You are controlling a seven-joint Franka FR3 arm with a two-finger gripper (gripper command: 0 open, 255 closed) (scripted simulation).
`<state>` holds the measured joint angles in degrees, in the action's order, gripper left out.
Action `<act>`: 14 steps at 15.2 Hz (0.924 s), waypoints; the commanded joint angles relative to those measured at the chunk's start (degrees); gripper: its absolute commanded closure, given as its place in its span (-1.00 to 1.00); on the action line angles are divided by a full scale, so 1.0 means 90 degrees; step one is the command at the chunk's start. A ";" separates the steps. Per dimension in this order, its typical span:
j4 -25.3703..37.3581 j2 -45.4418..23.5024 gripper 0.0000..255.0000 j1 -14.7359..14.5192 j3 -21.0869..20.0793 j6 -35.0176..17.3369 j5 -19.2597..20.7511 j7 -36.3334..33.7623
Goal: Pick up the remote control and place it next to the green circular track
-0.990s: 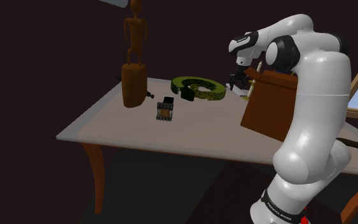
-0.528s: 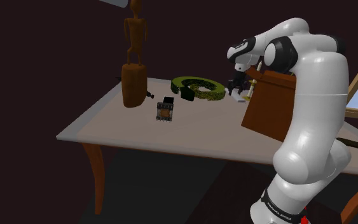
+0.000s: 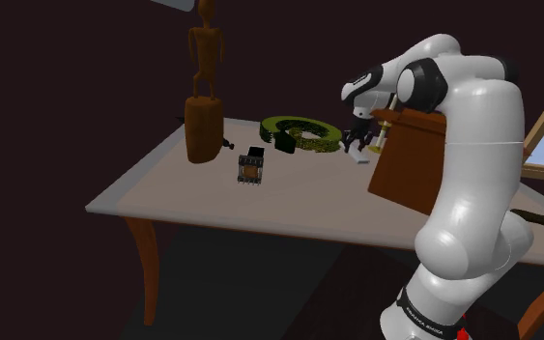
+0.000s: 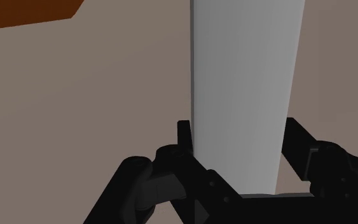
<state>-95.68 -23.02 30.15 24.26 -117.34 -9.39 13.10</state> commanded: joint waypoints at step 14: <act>-0.0349 -0.0300 1.00 0.0051 -0.0072 -0.0610 -0.0155 0.0092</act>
<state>-98.42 -25.46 30.57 23.60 -122.71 -10.77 13.95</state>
